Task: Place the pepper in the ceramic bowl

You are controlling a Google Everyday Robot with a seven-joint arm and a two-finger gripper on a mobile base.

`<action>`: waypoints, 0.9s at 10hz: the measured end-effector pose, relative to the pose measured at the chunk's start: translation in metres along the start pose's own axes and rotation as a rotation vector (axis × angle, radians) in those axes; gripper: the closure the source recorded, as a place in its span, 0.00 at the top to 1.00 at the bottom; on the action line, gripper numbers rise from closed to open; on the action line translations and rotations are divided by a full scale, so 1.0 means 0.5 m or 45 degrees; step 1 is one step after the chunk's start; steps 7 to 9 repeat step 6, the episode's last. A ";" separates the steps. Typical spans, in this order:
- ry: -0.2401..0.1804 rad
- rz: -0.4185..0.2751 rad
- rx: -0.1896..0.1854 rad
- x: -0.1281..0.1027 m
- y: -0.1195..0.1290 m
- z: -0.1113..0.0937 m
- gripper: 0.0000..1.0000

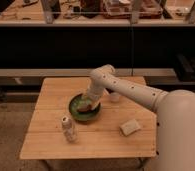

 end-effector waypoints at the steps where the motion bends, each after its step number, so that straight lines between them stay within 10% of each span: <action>1: 0.005 0.001 0.003 -0.002 -0.002 0.005 0.80; 9: -0.014 -0.053 -0.056 -0.015 0.054 -0.101 0.80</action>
